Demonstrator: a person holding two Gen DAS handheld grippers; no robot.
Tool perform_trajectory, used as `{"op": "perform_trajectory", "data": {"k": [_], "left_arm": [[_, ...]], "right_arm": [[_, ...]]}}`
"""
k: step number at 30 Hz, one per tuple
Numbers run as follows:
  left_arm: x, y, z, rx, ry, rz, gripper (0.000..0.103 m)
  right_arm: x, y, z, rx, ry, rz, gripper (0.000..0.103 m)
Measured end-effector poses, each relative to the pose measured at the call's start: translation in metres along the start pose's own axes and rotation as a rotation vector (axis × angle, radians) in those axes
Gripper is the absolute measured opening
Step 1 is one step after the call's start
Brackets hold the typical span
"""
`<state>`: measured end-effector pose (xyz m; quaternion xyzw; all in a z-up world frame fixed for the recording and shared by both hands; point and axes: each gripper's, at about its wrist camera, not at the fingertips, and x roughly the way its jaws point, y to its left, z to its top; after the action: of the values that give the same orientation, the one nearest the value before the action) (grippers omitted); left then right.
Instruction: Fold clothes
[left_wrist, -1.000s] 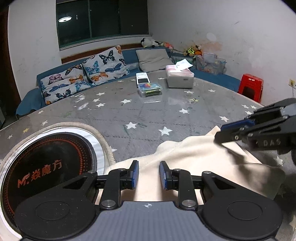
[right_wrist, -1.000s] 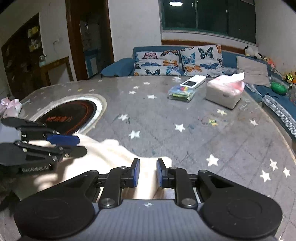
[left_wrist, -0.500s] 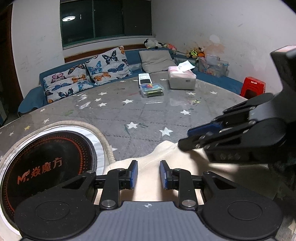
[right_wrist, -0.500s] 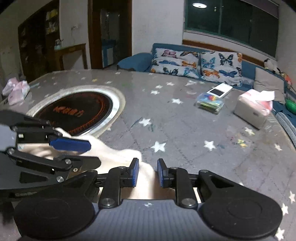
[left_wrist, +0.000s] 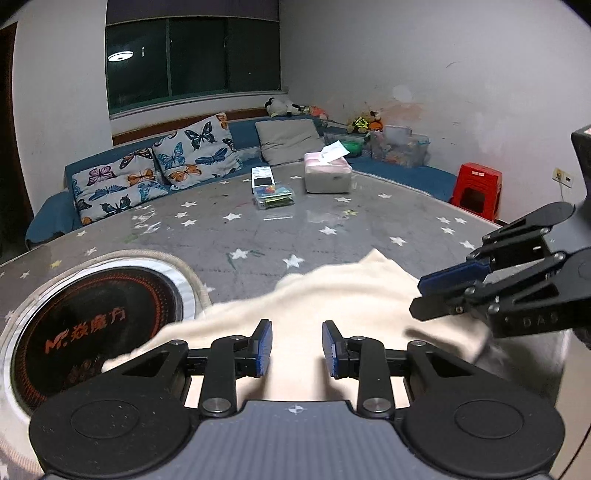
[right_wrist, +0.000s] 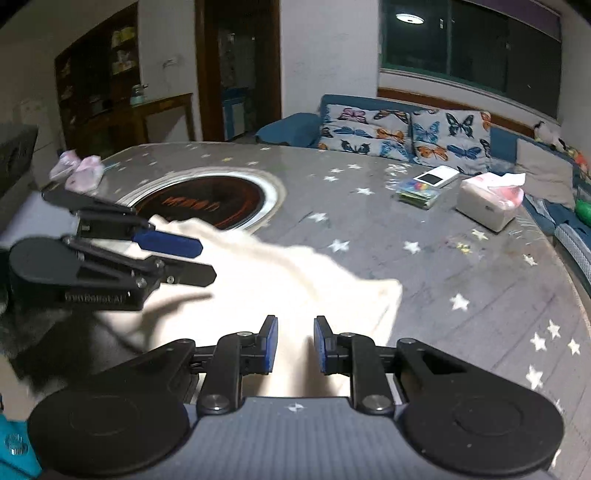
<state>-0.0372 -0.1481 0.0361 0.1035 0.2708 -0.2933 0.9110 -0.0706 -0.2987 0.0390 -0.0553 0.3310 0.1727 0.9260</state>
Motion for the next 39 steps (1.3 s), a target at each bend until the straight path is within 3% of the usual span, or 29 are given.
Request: {"op": "perform_trajectory", "data": {"k": [10,24,31,39], "left_arm": [[-0.024,0.013,-0.038,-0.087,0.038,0.074,0.032],[-0.04,0.046,-0.047,-0.228,0.034,0.095,0.036],[-0.024,0.055,-0.026,-0.241,0.029,0.112,0.035],[0.01,0.067,-0.003,-0.273,0.059,0.114,0.032]], "right_arm": [[0.0,-0.004,-0.026,0.065,0.008,-0.002,0.015],[0.0,-0.007,-0.026,0.107,0.018,-0.005,0.015],[0.001,-0.007,-0.01,0.087,-0.01,-0.004,0.016],[0.033,-0.015,0.018,0.088,-0.025,0.0,0.016]]}}
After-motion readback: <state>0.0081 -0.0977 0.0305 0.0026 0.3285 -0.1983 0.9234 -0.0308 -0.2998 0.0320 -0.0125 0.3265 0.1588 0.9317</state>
